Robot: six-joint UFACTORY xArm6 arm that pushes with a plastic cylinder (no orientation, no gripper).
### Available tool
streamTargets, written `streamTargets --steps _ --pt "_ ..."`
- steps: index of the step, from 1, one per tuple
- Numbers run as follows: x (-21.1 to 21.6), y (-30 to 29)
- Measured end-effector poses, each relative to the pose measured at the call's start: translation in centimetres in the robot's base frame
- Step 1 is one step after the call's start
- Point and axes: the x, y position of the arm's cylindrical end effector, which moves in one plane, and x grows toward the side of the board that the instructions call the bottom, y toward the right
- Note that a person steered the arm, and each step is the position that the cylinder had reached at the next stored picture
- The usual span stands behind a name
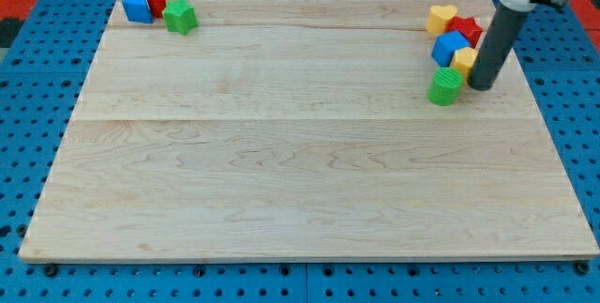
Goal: Push the green circle closer to the group of blocks
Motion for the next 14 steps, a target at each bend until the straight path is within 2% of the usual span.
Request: streamTargets --steps 1,2,3,4,6,8,9,10,11,12,14 --pt "-2.8 0.0" --pt "-1.5 0.0" --pt "-2.1 3.5" --pt "-5.2 4.8" --pt "-12.1 -0.3" --pt "-12.7 1.5" --pt "-6.9 4.4" --pt "-3.6 1.4" --pt "-5.0 -4.0" --pt "-6.1 -5.3" --pt "4.6 -1.0"
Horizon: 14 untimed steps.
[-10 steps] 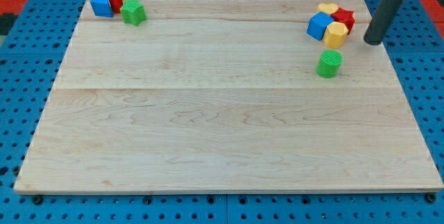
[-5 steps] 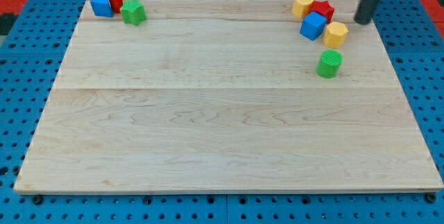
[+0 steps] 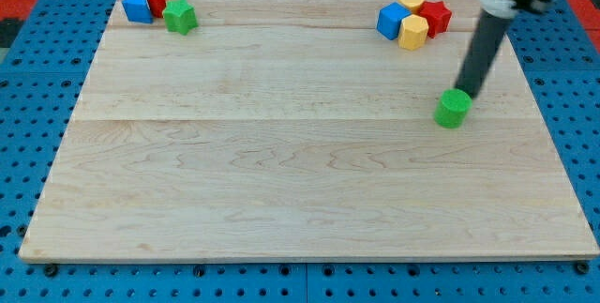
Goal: Push the green circle closer to the group of blocks
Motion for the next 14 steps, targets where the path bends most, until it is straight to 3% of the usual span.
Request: streamTargets --steps 2,3,5,6,7,8,10,14 --pt "4.8 2.6" --pt "2.9 -3.4" --pt "-5.5 -2.6" --pt "-1.4 -1.0" --pt "2.1 -5.5" --pt "-0.5 -7.8" --pt "-6.5 -5.0" --pt "-7.4 -1.6"
